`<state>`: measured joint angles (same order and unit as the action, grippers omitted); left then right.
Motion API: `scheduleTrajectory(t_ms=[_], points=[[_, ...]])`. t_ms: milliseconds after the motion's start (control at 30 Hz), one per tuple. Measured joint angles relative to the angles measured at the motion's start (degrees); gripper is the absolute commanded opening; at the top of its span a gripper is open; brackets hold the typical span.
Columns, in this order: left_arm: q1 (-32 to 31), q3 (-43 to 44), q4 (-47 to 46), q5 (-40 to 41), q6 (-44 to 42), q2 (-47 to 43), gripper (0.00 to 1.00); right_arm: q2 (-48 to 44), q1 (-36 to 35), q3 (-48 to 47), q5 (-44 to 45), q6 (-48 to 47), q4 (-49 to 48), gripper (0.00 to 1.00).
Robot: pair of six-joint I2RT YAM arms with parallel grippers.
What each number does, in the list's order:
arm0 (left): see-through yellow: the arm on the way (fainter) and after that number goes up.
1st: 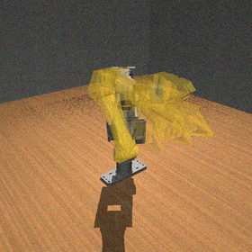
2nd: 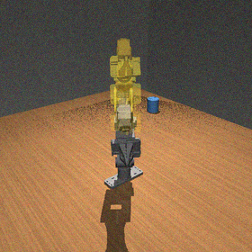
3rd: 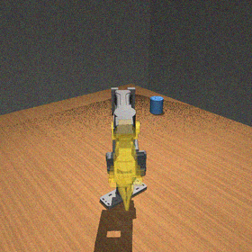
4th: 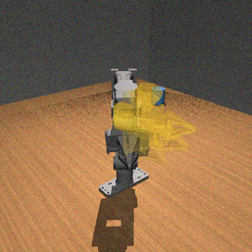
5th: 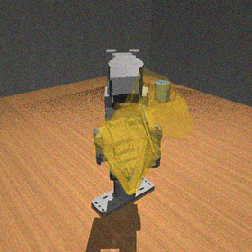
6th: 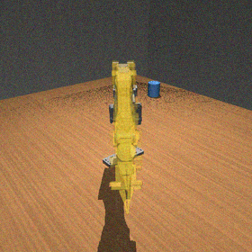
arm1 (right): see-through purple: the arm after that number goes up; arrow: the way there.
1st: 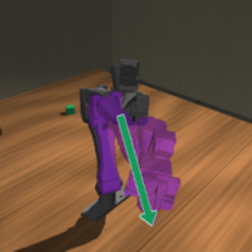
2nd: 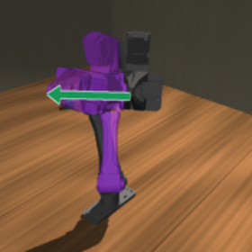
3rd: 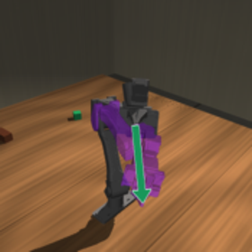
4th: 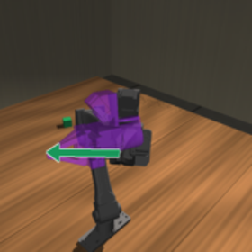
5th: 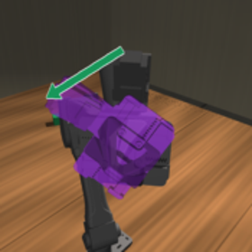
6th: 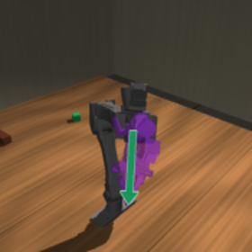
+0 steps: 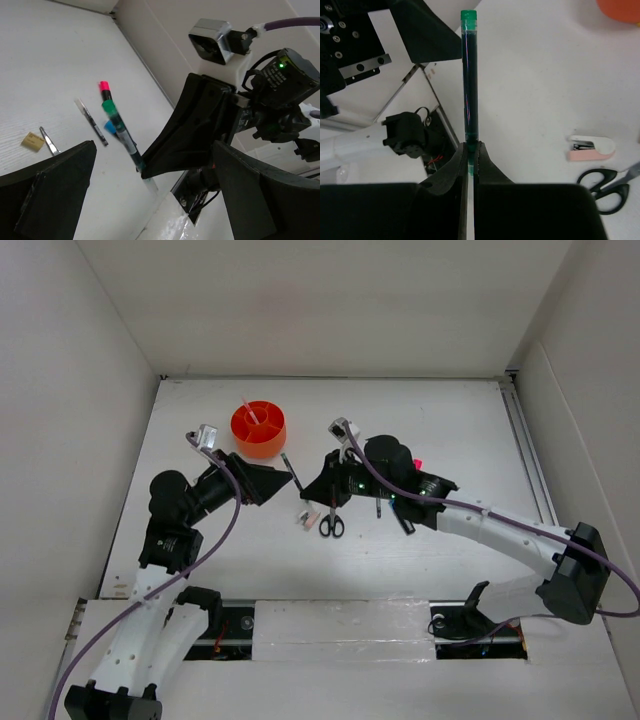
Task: Sort the stationery into containers
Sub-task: Pick up the pen from the center of the board, then place the pen in the storage box.
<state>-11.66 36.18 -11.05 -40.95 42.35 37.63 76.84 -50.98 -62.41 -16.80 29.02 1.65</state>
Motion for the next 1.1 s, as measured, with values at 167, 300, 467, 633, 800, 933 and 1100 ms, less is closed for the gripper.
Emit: scheduleTrajectory(t_ms=[167,300,467,633,800,933,1100], points=[[0.0,-0.1,-1.5,-1.5,0.4,-0.7,0.95,1.3,-2.0,0.0,-2.0,1.3,-2.2,0.00],[0.0,-0.2,-1.6,-2.0,0.4,-0.6,0.83,1.4,-2.4,-0.5,-3.1,1.8,-3.9,0.00],[0.0,-1.4,-1.5,-2.2,0.4,-0.1,0.56,1.5,-2.4,-0.9,-4.7,2.4,-7.1,0.00],[0.0,-1.6,-2.0,-2.8,0.6,-0.2,0.10,2.6,-3.2,-0.9,-6.8,2.8,-10.0,0.00],[-0.3,-1.6,-1.7,-2.3,1.3,-0.2,0.00,4.6,-3.4,-0.8,-7.9,2.8,-12.6,0.05],[-0.5,-1.2,-1.5,1.8,1.4,-0.1,0.00,4.3,-3.5,0.6,-8.0,2.5,-14.7,1.00],[-1.8,2.2,-1.4,17.5,-1.8,2.3,0.00,-1.5,-0.2,9.2,-4.0,1.3,-12.1,1.00]])
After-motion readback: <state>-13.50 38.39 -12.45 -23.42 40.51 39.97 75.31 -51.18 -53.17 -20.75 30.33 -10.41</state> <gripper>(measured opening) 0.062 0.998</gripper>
